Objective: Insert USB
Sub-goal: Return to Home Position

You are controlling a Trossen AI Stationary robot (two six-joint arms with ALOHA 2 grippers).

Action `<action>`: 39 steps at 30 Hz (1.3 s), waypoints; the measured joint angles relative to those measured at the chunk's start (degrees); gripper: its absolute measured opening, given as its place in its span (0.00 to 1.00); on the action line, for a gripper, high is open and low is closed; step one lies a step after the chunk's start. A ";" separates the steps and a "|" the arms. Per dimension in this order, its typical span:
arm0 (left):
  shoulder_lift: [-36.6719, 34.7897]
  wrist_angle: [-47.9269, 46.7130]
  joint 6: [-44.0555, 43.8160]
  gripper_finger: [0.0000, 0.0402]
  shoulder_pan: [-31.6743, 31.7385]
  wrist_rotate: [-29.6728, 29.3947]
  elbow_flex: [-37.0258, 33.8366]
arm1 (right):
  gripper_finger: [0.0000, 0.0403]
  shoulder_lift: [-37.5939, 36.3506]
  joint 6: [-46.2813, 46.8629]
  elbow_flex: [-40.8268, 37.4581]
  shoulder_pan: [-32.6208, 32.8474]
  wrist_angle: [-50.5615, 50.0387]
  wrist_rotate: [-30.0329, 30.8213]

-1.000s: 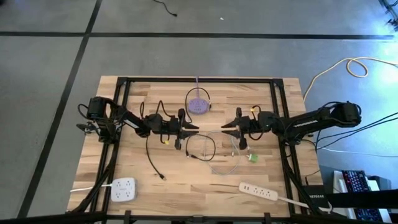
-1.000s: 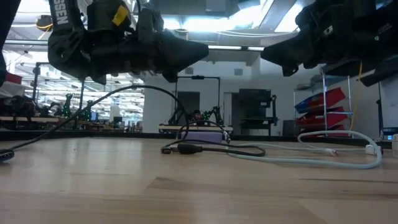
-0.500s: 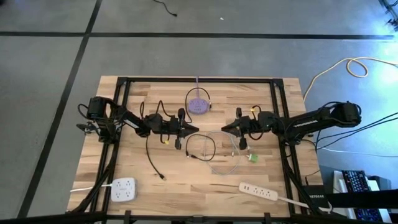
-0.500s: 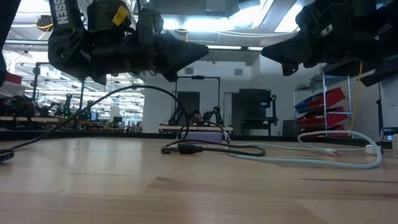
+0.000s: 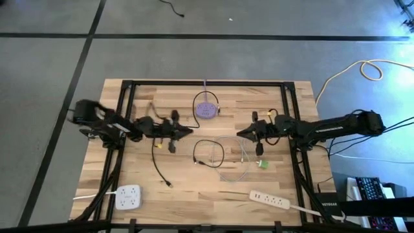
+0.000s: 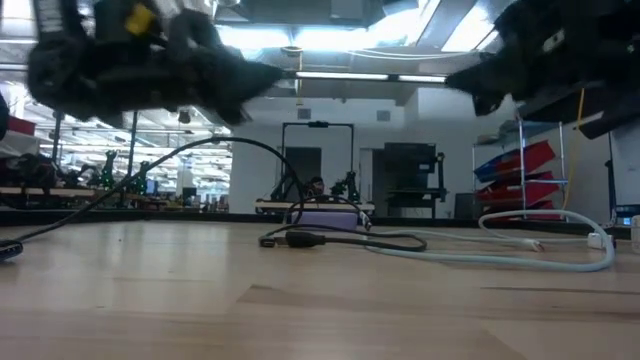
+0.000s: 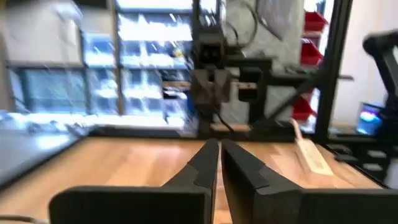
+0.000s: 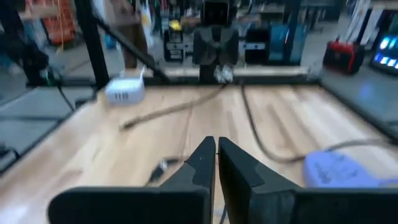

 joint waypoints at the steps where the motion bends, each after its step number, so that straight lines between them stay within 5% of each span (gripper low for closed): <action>1: -3.36 0.40 1.04 0.01 0.27 -0.58 -1.78 | 0.00 -1.93 0.00 0.00 0.00 -1.13 0.02; 9: -25.41 -6.77 3.20 0.01 1.40 -1.80 -11.85 | 0.00 -14.05 1.13 -0.02 -0.02 -13.19 2.37; 20: -50.57 -37.78 1.82 0.01 2.52 -2.94 -11.83 | 0.00 -21.11 1.53 -0.02 0.09 -23.05 8.46; 31: -69.80 -59.99 1.35 0.01 2.50 -5.04 -11.83 | 0.00 -31.55 2.59 -11.88 2.99 -15.41 12.74; 39: -81.55 -75.50 0.58 0.01 2.43 -5.05 -11.83 | 0.00 -31.84 2.55 -12.79 2.97 -15.63 13.42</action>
